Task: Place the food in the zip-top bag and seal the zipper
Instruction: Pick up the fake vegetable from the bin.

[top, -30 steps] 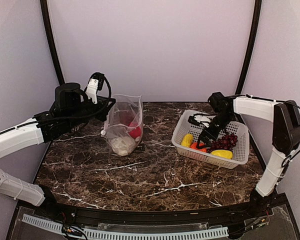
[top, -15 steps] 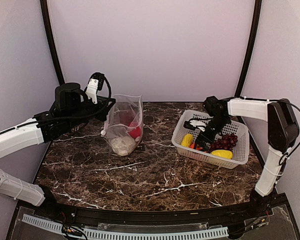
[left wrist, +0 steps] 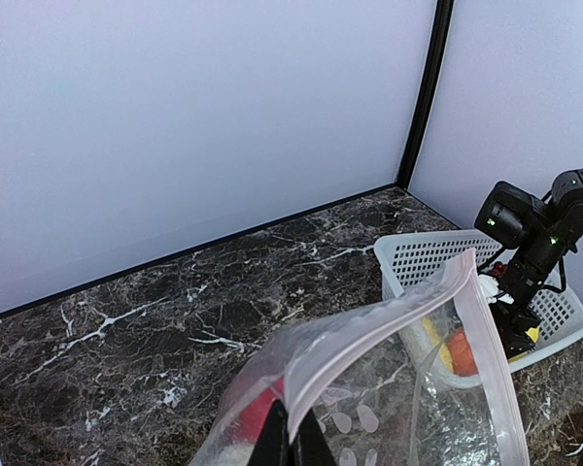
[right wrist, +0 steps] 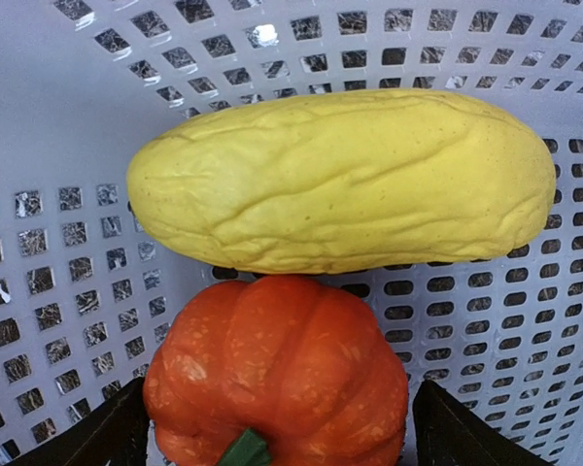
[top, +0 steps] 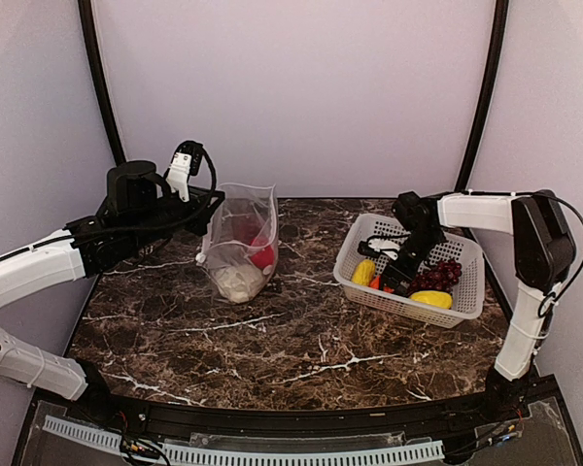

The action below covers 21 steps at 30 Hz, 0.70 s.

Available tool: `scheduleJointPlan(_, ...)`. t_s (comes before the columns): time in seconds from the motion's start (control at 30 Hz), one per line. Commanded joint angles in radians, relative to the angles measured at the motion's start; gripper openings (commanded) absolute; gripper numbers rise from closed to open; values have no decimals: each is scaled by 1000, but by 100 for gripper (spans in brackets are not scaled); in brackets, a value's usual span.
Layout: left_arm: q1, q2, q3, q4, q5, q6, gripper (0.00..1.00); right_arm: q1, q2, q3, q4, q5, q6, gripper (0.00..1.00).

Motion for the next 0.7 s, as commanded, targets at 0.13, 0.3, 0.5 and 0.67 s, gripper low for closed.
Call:
scheduleJointPlan(0.13,4,-5,6,6,8,-8,1,6,10,3,4,46,12,80)
scheduleJointPlan(0.3,4,-5,6,6,10,-9,1,6,-9,5,2,71,12,71)
scheduleJointPlan(0.5,4,-2,6,6,10,-8,1,6,-83,12,-8,109,9,65)
scheduleJointPlan(0.67,4,3,5,8,15,-11,1,6,-152,50,-35,108,0,61)
